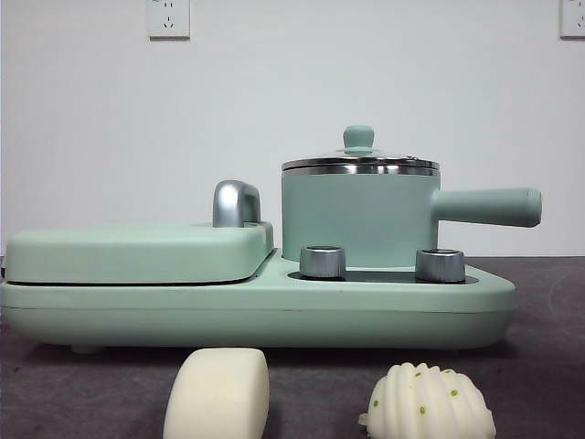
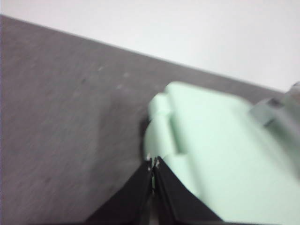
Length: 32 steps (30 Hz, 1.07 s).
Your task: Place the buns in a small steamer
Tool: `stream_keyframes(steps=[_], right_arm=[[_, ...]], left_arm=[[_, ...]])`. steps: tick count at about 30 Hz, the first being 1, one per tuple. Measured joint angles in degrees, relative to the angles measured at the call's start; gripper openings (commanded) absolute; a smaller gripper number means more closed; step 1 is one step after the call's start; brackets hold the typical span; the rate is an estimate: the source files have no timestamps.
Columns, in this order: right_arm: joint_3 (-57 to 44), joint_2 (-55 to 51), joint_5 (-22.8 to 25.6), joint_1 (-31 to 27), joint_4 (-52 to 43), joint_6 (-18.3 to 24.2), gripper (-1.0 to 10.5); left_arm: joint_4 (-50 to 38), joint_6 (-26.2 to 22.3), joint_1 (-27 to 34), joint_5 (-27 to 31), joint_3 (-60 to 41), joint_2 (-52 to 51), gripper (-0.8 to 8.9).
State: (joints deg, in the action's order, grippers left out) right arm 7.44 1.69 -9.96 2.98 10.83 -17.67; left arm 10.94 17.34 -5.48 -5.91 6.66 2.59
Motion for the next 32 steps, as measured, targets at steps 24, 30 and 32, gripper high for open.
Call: stream_keyframes(steps=[24, 30, 32], right_arm=[[45.99, 29.22, -27.91, 0.44, 27.17, 11.96, 0.1], [46.34, 31.76, -32.33, 0.44, 27.52, 13.84, 0.1], [46.34, 32.09, -32.13, 0.44, 28.39, 13.90, 0.2]], left_arm=[[9.94, -0.83, -9.90, -25.46, 42.21, 40.37, 0.10], [8.20, -1.33, -13.03, -25.92, 44.76, 43.95, 0.10], [8.22, -1.38, -13.09, -25.94, 44.76, 44.37, 0.30]])
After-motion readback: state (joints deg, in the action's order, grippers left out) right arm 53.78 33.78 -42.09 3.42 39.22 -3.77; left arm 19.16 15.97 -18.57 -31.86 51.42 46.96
